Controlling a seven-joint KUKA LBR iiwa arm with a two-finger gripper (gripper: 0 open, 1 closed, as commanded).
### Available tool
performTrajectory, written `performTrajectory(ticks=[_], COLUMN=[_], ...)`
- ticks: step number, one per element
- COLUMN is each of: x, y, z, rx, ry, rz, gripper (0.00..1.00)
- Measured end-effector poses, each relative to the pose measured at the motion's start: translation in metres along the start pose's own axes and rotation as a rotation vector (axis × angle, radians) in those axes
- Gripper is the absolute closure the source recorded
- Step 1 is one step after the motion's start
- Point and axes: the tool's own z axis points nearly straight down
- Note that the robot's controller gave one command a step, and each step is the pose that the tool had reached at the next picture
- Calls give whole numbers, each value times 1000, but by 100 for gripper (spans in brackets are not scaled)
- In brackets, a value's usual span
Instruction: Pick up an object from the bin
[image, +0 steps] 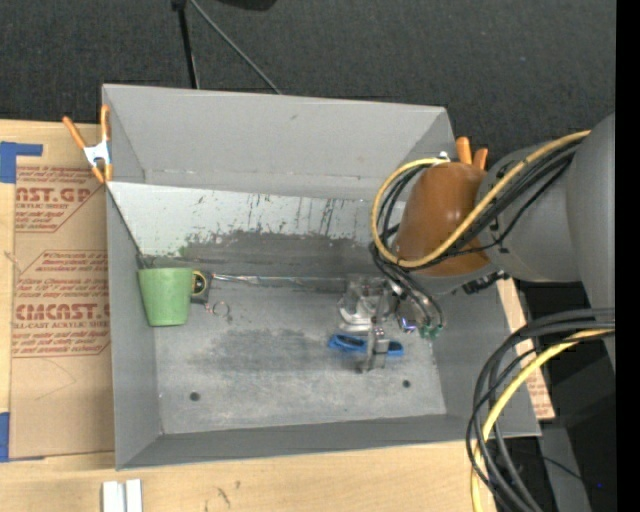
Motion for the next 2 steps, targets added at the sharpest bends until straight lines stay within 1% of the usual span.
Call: performTrajectory(ticks=[1,2], x=[-3,-1], y=[1,12], z=[-4,-165], rx=[0,1], ry=[-8,-16], rz=[-1,-47], gripper=[100,100])
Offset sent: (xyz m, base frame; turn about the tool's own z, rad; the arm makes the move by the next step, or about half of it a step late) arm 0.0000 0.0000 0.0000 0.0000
